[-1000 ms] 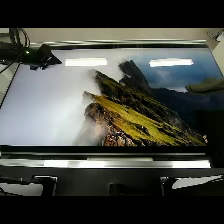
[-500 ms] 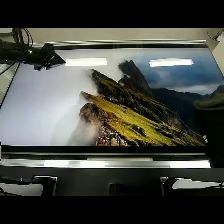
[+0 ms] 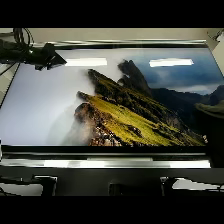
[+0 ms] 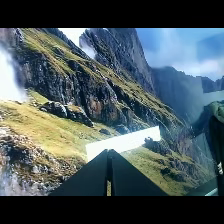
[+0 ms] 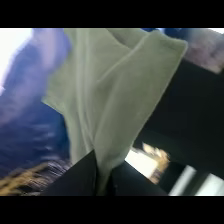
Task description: Fold the clothes and pants, and hang the long-sleeved shirts on hangers.
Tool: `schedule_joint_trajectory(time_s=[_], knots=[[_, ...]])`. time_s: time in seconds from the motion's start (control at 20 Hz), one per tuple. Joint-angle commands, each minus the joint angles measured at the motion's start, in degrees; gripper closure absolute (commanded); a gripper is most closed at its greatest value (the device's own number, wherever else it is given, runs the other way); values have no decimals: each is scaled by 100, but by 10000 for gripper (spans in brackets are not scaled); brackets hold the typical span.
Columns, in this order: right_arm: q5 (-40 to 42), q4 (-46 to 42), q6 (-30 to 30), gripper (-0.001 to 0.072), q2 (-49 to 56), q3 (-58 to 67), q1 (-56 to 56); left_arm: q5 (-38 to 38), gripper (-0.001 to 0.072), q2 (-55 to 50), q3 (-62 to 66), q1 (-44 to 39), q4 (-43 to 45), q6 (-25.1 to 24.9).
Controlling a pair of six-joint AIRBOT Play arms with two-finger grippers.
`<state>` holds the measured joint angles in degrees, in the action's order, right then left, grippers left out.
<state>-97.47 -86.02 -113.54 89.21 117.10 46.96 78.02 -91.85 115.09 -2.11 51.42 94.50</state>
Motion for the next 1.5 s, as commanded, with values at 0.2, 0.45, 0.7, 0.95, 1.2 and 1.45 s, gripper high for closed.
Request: schedule_joint_trajectory(time_s=[0.2, 0.45, 0.7, 0.95, 1.2, 1.45], knots=[[-542, -1163, 474, 683, -26, -647, 4, 0, 692, 0, 0, -138, 4, -26], [26, -1370, 490, 683, -26, -1786, 4, 0, 692, 0, 0, -164, 4, -24], [481, -1685, 492, 683, -26, -3077, 4, -2, 691, 0, 0, -173, 7, -24], [850, -2166, 468, 683, -22, -3510, 4, -2, 692, 0, -2, -192, 28, -26], [717, -2361, 533, 682, -28, -3510, 273, -2, 692, -2, -2, -199, 26, -127], [649, -2369, 535, 605, -42, -3510, 468, -2, 691, -2, 0, -203, 24, -153]])
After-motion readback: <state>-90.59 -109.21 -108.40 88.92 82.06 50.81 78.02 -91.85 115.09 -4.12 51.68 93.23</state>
